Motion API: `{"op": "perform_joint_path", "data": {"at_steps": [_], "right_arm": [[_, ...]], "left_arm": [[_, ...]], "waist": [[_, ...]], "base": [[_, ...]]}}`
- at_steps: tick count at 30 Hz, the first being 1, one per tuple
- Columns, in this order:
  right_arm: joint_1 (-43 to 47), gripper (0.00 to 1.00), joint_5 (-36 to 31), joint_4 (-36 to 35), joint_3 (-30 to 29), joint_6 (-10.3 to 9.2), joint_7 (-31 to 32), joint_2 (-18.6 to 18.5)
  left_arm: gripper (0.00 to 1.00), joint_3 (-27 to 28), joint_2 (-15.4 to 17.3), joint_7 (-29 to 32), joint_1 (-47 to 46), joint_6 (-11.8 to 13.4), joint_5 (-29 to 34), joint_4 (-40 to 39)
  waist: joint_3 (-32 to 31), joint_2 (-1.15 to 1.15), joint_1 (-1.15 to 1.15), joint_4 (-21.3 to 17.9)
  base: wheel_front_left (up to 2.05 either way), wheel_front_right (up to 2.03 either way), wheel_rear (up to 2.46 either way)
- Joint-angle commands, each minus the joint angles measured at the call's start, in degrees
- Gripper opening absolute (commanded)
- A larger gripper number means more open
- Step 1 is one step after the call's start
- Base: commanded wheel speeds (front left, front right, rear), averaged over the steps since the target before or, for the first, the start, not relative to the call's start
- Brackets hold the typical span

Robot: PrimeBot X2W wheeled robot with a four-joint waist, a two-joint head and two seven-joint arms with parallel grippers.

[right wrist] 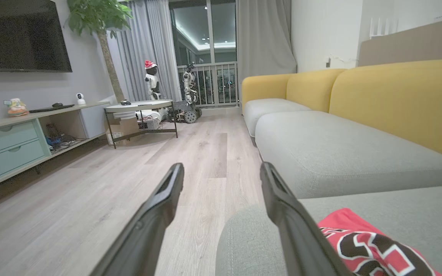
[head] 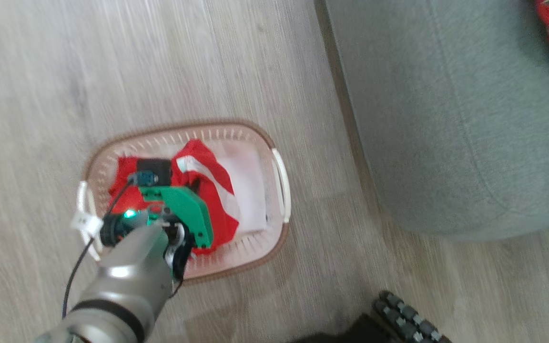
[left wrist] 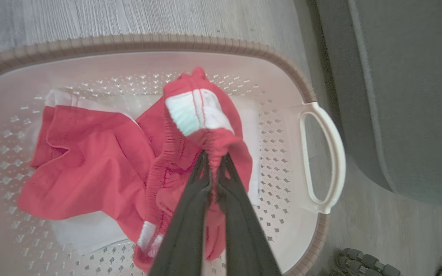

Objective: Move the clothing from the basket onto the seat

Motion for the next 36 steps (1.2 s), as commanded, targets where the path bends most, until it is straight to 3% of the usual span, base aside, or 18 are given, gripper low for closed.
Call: {"op": "perform_joint_path", "data": {"at_steps": [1, 13, 27, 36], "right_arm": [[2.0, 1.00, -0.5, -1.4, 0.4, -0.01, -0.4, -1.1], [8.2, 1.00, -1.9, 0.8, 3.6, -0.01, -0.4, 0.0], [14.6, 1.00, -2.0, 4.4, 5.9, -0.01, -0.4, 2.1], [16.2, 1.00, -3.4, 6.3, 8.9, -0.01, -0.4, 3.7]], "left_arm": [[0.00, 0.4, 0.2, -1.0, 1.5, -0.5, -0.7, -1.0], [0.00, -0.1, 0.2, -5.1, 4.3, -3.3, 0.0, -4.2], [0.00, 8.0, 5.2, -5.2, 7.0, 1.4, 13.8, -27.8], [0.00, 8.8, 8.6, -4.6, 6.2, 4.1, 18.4, -43.5]], "waist": [[-4.9, -0.01, 0.00, 1.2], [-18.6, -0.01, 0.00, 5.3], [-28.4, -0.01, 0.00, 8.7], [-32.0, -0.01, 0.00, 8.8]], "base": [[0.00, 0.00, 0.00], [0.00, 0.00, 0.00], [0.00, 0.00, 0.00], [0.00, 0.00, 0.00]]}}
